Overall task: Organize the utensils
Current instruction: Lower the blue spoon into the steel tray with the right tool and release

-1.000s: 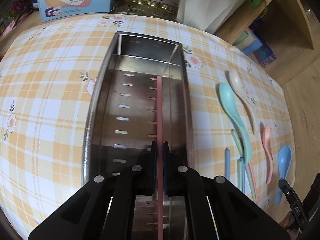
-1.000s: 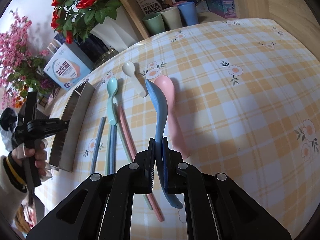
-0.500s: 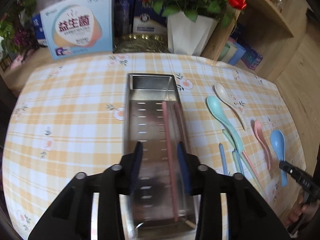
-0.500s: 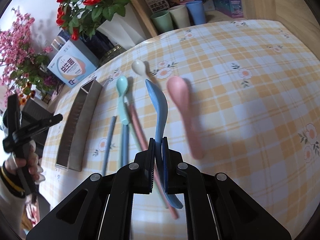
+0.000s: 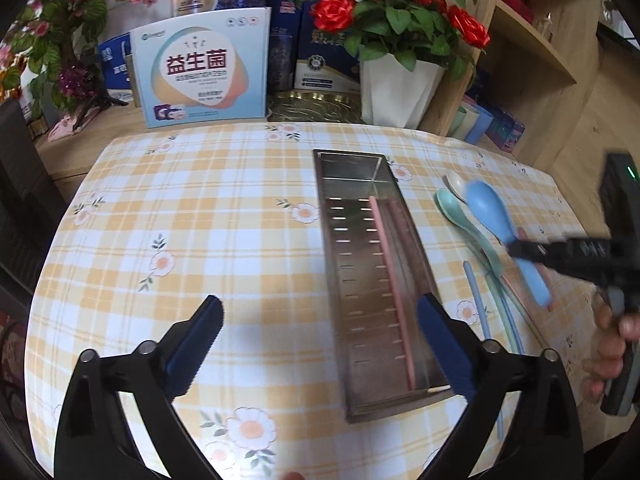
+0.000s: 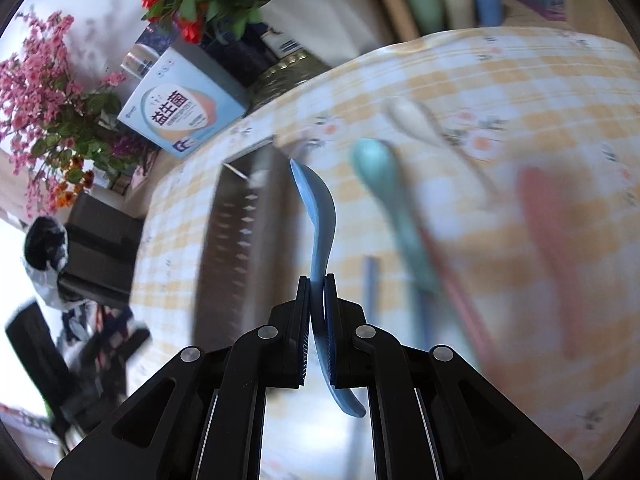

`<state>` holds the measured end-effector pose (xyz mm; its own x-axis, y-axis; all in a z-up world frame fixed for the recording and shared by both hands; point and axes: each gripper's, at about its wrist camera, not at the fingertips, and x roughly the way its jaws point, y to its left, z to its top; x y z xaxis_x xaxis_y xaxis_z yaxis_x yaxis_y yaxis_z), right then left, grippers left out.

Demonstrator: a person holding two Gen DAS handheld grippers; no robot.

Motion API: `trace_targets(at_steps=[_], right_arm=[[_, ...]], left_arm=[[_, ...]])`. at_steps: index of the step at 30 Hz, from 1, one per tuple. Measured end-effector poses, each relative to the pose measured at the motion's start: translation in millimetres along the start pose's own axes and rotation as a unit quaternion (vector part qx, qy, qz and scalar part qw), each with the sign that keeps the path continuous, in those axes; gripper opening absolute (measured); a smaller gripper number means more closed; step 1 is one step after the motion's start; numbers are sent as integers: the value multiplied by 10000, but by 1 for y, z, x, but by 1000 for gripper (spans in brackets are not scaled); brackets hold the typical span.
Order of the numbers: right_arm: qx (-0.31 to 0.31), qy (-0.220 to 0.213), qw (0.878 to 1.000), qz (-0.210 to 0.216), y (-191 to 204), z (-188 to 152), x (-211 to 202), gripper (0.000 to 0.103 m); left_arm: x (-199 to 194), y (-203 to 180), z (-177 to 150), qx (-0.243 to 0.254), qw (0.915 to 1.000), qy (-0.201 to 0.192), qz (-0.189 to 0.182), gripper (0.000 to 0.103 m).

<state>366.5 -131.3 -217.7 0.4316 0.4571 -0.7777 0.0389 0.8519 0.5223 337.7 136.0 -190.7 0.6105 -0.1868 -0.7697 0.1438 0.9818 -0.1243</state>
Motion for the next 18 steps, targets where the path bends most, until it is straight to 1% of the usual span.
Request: trace_targets(at_steps=[4, 8, 13, 18], right_arm=[[80, 73, 9998, 164, 37, 16, 30, 7], [149, 161, 9997, 131, 65, 27, 59, 7], [149, 287, 9994, -145, 88, 32, 93, 7], [117, 381, 9979, -515, 93, 37, 117, 7]], left_arm=[[-7, 12, -5, 55, 9999, -143, 39, 97], [-13, 30, -7, -120, 9995, -281, 66, 97], [-21, 51, -10, -454, 9980, -436, 84, 97], [-24, 59, -13, -546, 9974, -455, 83, 97]])
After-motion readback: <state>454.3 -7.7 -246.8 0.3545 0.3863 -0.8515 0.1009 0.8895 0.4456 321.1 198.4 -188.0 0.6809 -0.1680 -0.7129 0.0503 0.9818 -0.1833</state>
